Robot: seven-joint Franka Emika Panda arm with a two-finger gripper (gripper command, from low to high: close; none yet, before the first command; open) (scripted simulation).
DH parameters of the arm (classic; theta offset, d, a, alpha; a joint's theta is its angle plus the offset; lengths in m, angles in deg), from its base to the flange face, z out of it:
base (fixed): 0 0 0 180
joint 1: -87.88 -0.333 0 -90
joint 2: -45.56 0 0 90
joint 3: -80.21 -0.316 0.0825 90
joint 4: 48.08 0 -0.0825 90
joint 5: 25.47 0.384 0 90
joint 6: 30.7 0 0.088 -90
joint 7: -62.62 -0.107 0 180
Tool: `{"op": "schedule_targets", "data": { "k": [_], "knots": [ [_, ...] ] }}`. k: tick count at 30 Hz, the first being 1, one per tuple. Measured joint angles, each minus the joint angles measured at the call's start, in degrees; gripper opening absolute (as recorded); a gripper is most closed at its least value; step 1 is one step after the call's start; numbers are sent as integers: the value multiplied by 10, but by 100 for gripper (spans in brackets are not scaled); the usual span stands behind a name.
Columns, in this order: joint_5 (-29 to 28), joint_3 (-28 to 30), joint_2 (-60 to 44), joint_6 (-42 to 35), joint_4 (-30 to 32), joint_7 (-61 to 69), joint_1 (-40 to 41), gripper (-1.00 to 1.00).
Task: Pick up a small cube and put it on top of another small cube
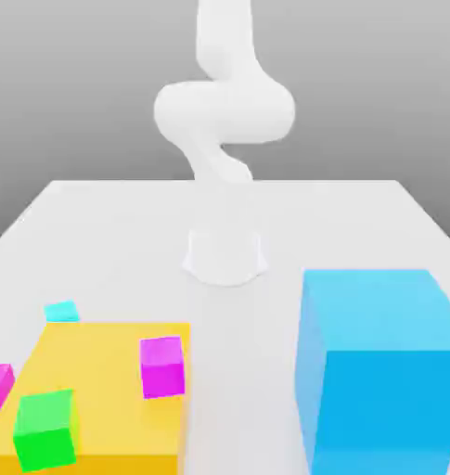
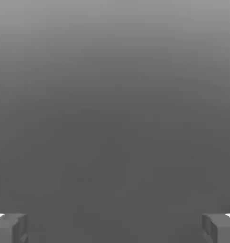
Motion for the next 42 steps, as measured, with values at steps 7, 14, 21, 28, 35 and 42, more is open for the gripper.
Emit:
{"op": "schedule_targets", "data": {
  "k": [7, 14, 21, 28, 35, 42],
  "knots": [
    [-14, 124, -100, 73, 73, 169, -7, 0],
    [-21, 244, -198, 143, 144, 339, -8, 0],
    [-19, 358, -299, 214, 215, 516, -4, 0],
    [0, 443, -405, 286, 286, 704, 32, 0],
    [169, 349, -486, 330, 277, 857, 95, 0],
    [340, 189, -558, 370, 253, 985, 214, 0]
  ]
}}
